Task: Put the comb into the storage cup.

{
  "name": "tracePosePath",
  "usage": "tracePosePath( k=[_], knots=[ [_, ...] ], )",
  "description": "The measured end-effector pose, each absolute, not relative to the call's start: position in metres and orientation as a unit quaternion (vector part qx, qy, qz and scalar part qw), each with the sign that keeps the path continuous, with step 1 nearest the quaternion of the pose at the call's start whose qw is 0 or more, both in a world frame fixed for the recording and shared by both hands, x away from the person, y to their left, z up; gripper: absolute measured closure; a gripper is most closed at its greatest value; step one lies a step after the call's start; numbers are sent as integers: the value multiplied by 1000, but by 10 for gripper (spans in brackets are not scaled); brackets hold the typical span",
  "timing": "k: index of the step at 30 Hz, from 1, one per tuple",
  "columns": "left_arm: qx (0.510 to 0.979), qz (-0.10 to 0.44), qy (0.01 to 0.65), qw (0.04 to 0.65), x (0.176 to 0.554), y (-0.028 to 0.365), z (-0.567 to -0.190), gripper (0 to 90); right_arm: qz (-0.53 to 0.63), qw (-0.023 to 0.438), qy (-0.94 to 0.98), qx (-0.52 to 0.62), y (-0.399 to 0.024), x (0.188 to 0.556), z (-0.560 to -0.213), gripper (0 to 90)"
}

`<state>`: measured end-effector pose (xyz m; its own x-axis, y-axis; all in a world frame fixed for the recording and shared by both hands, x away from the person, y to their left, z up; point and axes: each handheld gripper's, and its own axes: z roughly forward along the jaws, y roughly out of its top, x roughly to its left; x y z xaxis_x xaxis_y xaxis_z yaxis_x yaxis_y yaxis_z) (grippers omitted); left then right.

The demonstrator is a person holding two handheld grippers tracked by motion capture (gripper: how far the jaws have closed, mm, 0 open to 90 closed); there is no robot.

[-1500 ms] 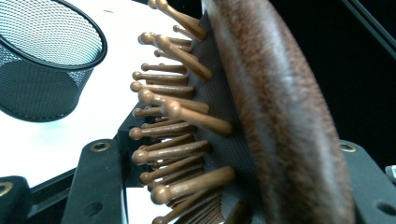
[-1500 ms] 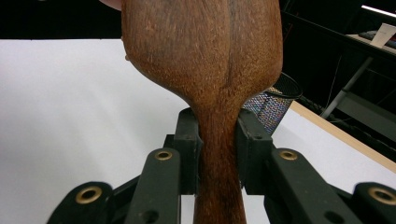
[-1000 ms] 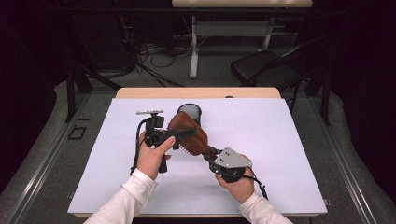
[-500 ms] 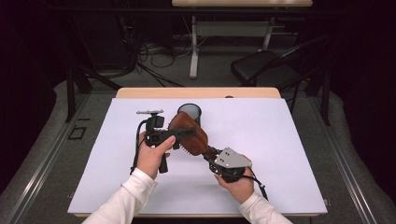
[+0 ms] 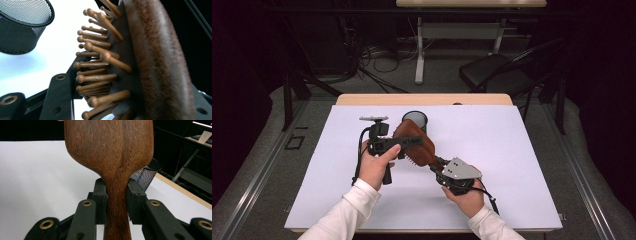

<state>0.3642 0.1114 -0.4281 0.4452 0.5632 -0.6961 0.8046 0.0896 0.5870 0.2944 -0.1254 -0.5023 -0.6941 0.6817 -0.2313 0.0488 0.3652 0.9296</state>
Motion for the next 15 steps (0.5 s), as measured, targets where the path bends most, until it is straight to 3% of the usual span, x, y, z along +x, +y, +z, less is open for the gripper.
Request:
tracePosePath(
  k=[15],
  knots=[
    [659, -124, 526, 523, 368, 108, -427, 475, 518, 301, 761, 249, -128, 298, -502, 679]
  ],
)
